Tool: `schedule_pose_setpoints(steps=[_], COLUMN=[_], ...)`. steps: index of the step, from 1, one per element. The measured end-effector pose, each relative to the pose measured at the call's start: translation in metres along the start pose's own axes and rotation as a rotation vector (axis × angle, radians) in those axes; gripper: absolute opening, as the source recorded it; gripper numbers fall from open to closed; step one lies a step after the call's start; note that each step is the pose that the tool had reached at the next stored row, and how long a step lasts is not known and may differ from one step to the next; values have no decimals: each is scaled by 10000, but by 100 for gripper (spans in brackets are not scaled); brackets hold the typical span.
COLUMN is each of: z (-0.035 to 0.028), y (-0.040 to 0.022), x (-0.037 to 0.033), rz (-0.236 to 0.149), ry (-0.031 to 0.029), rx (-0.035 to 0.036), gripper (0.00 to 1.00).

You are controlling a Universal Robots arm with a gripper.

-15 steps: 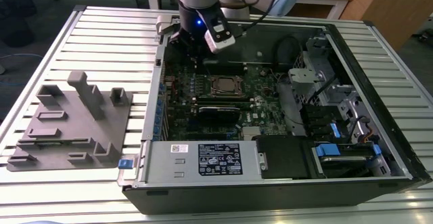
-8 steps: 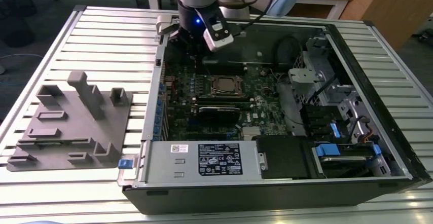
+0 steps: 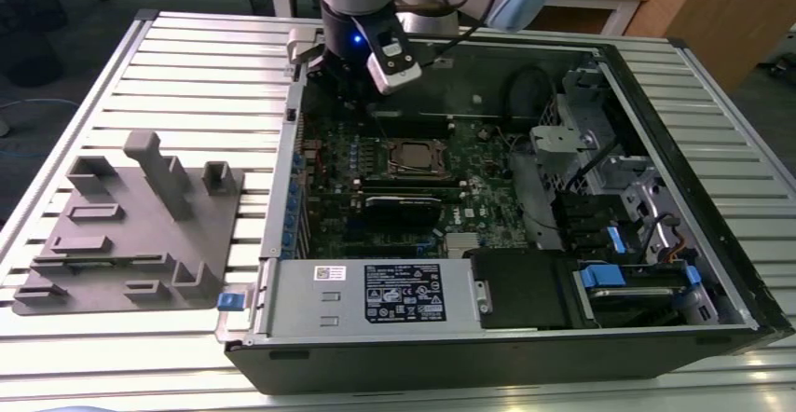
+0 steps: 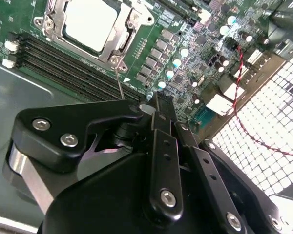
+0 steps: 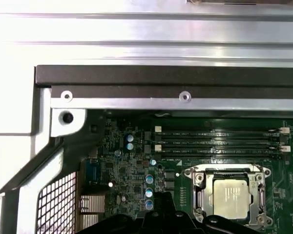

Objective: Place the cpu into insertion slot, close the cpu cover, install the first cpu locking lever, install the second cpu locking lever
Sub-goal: 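Install the first cpu locking lever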

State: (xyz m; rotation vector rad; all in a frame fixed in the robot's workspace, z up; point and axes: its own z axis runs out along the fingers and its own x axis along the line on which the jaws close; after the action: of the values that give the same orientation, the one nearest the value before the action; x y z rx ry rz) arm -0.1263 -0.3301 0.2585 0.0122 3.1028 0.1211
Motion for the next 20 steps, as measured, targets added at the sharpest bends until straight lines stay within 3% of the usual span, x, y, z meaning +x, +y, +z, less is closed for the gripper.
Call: schedule_pose_setpoints(steps=[2, 13, 20], z=[7, 77, 98], y=[29, 149, 181], x=[2, 6, -28], rz=[0, 8, 8], ry=[0, 2, 2], rx=[-14, -229, -249], gripper=[11, 11, 11])
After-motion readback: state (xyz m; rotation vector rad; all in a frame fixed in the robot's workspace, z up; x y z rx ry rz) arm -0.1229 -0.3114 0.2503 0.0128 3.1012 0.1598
